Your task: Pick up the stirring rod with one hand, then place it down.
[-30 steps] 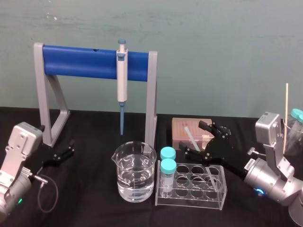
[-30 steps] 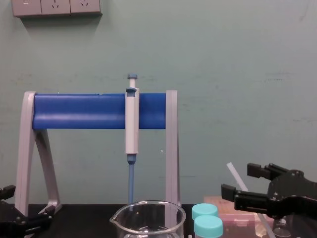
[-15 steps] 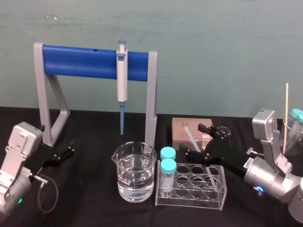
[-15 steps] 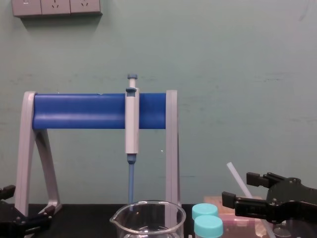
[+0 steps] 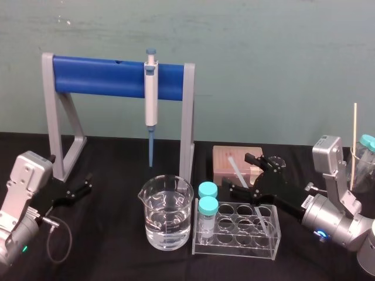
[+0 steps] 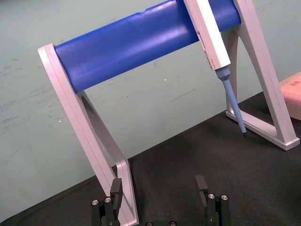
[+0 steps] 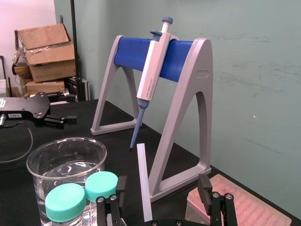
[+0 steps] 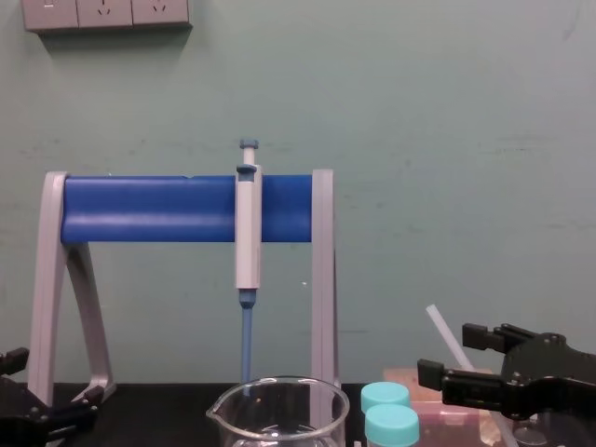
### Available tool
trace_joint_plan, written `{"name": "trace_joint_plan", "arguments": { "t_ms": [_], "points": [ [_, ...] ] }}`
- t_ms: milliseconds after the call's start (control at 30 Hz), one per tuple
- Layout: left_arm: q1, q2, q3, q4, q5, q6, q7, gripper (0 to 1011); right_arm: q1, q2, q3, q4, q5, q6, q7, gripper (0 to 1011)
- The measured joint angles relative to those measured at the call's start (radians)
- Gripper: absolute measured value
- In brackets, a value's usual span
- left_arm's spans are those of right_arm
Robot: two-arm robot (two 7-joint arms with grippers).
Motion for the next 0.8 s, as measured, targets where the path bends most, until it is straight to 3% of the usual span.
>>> {"name": "trace_joint_plan", "arguments": {
  "t_ms": [233, 367, 800],
  "points": [
    [0.000, 0.000, 0.000, 0.000, 0.000, 0.000, 0.000, 1000, -0.001, 0.001, -0.001, -0.001, 0.000, -0.001, -0.001, 853],
    [0.000, 0.000, 0.000, 0.000, 0.000, 0.000, 0.000, 1001, -0.001, 0.001, -0.001, -0.001, 0.000, -0.002, -0.002, 687],
    [0.000, 0.000, 0.000, 0.000, 0.000, 0.000, 0.000, 1000, -0.001, 0.001, -0.001, -0.002, 0.000, -0.003, -0.002, 305]
  ]
}}
